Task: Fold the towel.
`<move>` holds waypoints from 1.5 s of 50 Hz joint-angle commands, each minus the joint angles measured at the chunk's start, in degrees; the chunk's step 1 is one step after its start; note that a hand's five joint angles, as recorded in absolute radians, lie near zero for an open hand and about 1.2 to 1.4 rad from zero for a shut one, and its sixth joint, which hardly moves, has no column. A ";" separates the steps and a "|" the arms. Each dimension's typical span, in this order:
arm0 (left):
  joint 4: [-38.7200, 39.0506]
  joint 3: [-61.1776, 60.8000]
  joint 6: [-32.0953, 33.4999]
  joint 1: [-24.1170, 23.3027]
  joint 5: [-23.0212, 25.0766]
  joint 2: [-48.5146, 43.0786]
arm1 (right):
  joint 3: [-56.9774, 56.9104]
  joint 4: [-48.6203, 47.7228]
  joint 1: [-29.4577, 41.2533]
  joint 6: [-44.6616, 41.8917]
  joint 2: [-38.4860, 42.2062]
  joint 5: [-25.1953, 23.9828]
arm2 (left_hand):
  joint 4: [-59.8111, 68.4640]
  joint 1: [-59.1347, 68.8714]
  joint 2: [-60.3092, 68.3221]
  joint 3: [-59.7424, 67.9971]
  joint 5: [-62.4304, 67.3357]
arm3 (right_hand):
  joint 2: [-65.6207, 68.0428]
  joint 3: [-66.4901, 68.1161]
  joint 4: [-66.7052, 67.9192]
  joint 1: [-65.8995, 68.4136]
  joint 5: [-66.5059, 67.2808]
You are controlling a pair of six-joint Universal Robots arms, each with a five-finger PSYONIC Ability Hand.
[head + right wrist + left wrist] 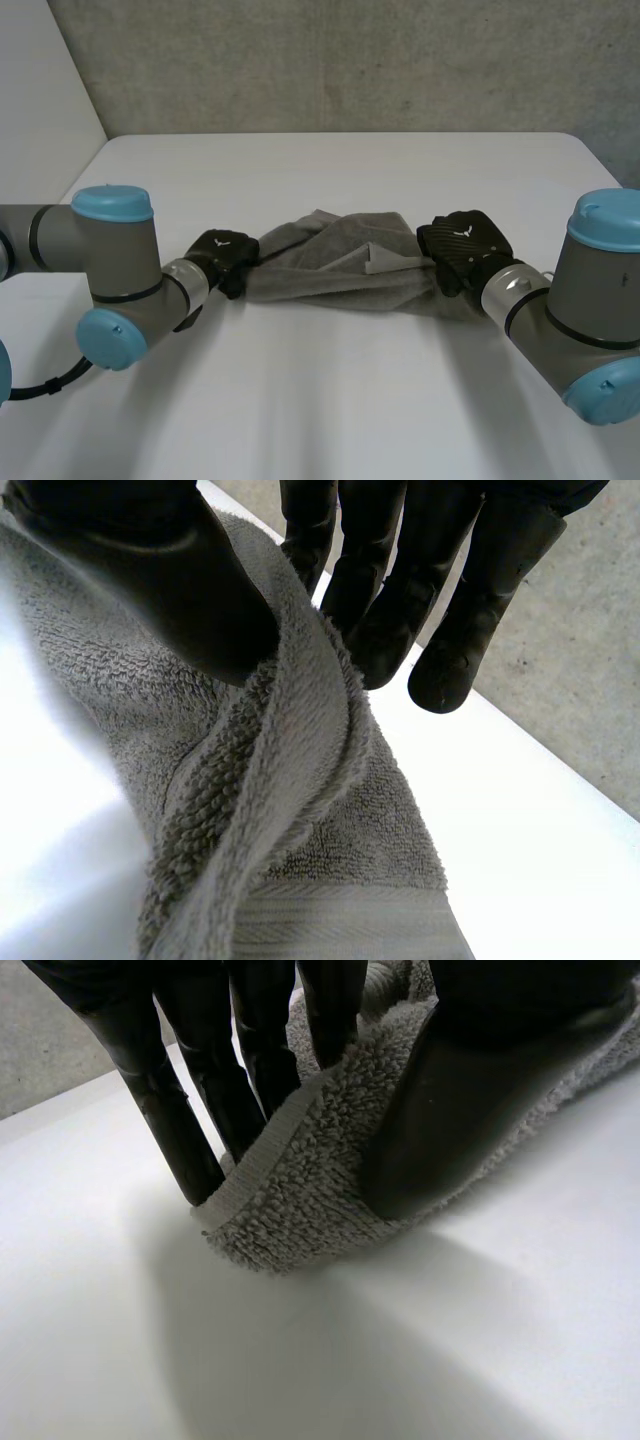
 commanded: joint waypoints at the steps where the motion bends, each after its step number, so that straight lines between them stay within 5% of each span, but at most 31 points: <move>1: 0.10 -0.58 -0.46 -0.10 0.05 2.30 | 0.67 0.00 -1.52 0.05 -0.38 -0.14 | 13.21 15.92 13.58 14.05 14.55 | 6.35 3.58 3.34 5.71 4.68; 10: 0.10 -1.81 -0.63 -0.28 0.05 7.58 | 1.11 0.09 -3.37 0.05 -2.49 -0.32 | 13.21 15.92 13.58 14.05 14.55 | 6.35 3.58 3.34 5.71 4.68; 16: 0.36 -2.78 -0.10 -0.28 0.22 11.18 | -0.38 0.97 -5.83 0.23 -5.83 -4.89 | 13.21 15.92 13.58 14.05 14.55 | 6.35 3.58 3.34 5.71 4.68; 19: 2.46 2.29 0.86 -0.28 -0.30 9.44 | -5.99 0.36 -6.89 0.58 -4.43 -10.41 | 13.21 15.92 13.58 14.05 14.55 | 6.35 3.58 3.34 5.71 4.68; 26: 3.97 20.86 1.83 0.16 -4.26 2.66 | -24.99 -4.75 -5.57 1.81 4.63 -12.27 | 13.21 15.92 13.58 14.05 14.55 | 6.35 3.58 3.34 5.71 4.68; 31: 4.41 36.77 1.13 0.33 -10.06 1.43 | -39.50 -12.39 -5.04 8.23 8.59 -12.27 | 13.21 15.92 13.58 14.05 14.55 | 6.35 3.58 3.34 5.71 4.68; 35: 8.43 45.55 -1.15 0.33 -13.83 2.91 | -44.33 -24.13 -5.83 22.15 8.76 -11.83 | 13.21 15.92 13.58 14.05 14.55 | 6.35 3.58 3.34 5.71 4.68; 42: 15.22 38.80 -5.64 0.25 -13.84 9.95 | -38.27 -36.65 -6.27 36.35 6.65 -12.88 | 13.21 15.92 13.58 14.05 14.55 | 6.35 3.58 3.34 5.71 4.68; 46: 17.50 25.13 -6.17 -0.02 -12.27 13.11 | -31.52 -37.36 -6.36 39.08 6.30 -18.66 | 13.21 15.92 13.58 14.05 14.55 | 1.88 -0.89 -1.13 1.24 0.21; 50: 17.94 10.11 -5.82 -0.19 -6.74 13.99 | -24.66 -35.17 -7.23 37.41 6.74 -31.82 | 13.21 15.92 13.58 14.05 14.55 | -2.49 -5.26 -5.51 -3.13 -4.16; 55: 17.85 -2.21 -4.94 -0.37 -2.68 13.82 | -20.87 -29.47 -9.34 34.08 8.23 -41.60 | 13.21 15.92 13.58 14.05 14.55 | -3.17 -5.94 -6.19 -3.82 -4.85; 67: 17.41 -15.96 -3.53 -3.62 -2.32 13.82 | -22.71 -4.66 -16.38 13.85 9.55 -41.98 | 13.21 15.92 13.58 14.05 14.55 | -2.50 -5.27 -5.52 -3.15 -4.18; 75: 17.24 -16.40 -3.71 -7.66 -2.76 14.17 | -22.18 12.04 -17.79 -10.58 9.64 -33.01 | 13.21 15.92 13.58 14.05 14.55 | -2.33 -5.10 -5.35 -2.98 -4.01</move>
